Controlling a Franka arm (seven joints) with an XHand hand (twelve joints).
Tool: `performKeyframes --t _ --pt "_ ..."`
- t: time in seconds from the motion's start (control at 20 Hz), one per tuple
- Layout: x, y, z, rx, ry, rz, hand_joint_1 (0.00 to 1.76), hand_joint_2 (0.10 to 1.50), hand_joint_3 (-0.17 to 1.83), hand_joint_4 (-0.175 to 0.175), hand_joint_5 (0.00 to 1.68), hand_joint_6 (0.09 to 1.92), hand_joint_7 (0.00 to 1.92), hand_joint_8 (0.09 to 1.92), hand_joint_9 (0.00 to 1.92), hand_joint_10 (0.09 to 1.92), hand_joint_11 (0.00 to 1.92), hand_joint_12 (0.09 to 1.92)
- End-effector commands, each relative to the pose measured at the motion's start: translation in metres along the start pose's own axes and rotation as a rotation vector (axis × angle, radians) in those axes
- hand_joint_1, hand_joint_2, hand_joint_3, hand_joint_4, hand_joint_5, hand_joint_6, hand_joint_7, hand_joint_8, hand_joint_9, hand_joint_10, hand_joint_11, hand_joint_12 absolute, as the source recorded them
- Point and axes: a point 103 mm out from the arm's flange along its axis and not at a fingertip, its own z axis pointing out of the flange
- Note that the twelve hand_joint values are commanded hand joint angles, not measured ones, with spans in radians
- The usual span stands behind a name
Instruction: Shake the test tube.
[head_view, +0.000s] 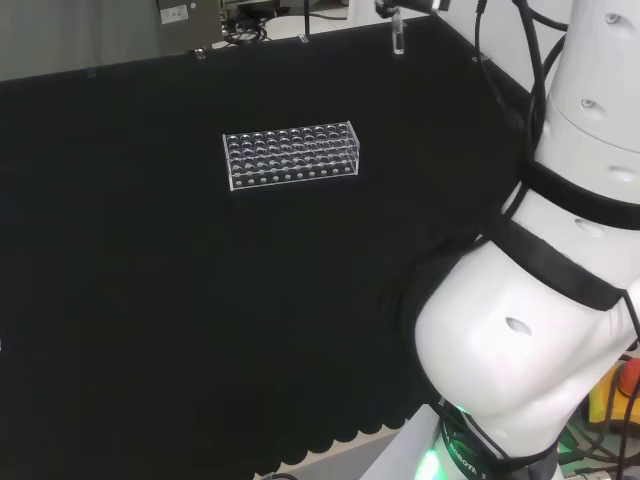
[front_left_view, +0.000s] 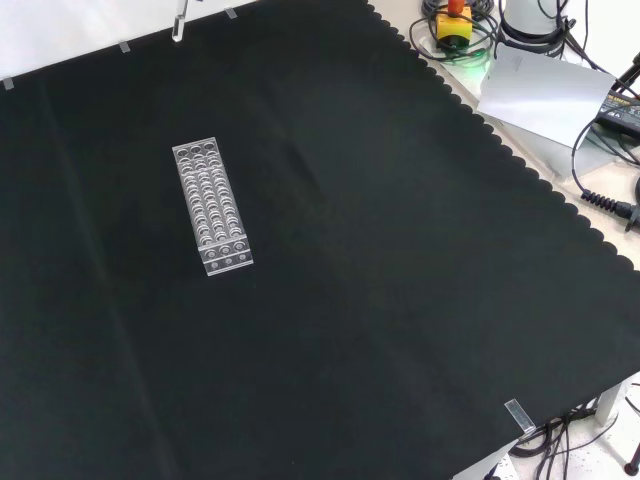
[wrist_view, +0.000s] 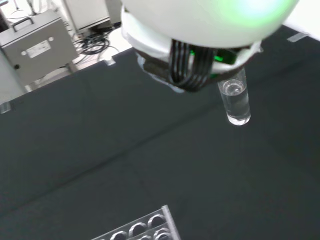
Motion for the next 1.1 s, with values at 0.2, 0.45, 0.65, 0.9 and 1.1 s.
performKeyframes --t 0.2,0.45,0.65,0.9,1.1 --pt "0.181 -0.074 0.065 0.128 0.008 -0.328 1.44 0.55 0.74 -0.175 1.38 0.45 1.49 0.47 1.38 0.42 1.09 1.08" --pt "0.23 -0.103 0.076 0.171 0.039 -0.43 1.44 0.55 0.74 -0.175 1.38 0.45 1.49 0.47 1.38 0.42 1.09 1.08" --pt "0.253 -0.122 0.08 0.196 0.055 -0.488 1.44 0.55 0.73 -0.175 1.38 0.45 1.49 0.47 1.38 0.42 1.09 1.08" --pt "0.266 -0.137 0.081 0.219 0.076 -0.532 1.44 0.55 0.74 -0.175 1.38 0.45 1.49 0.47 1.38 0.42 1.09 1.08" --pt "0.266 -0.141 0.08 0.22 0.075 -0.539 1.44 0.55 0.74 -0.175 1.38 0.45 1.49 0.47 1.38 0.42 1.09 1.08"
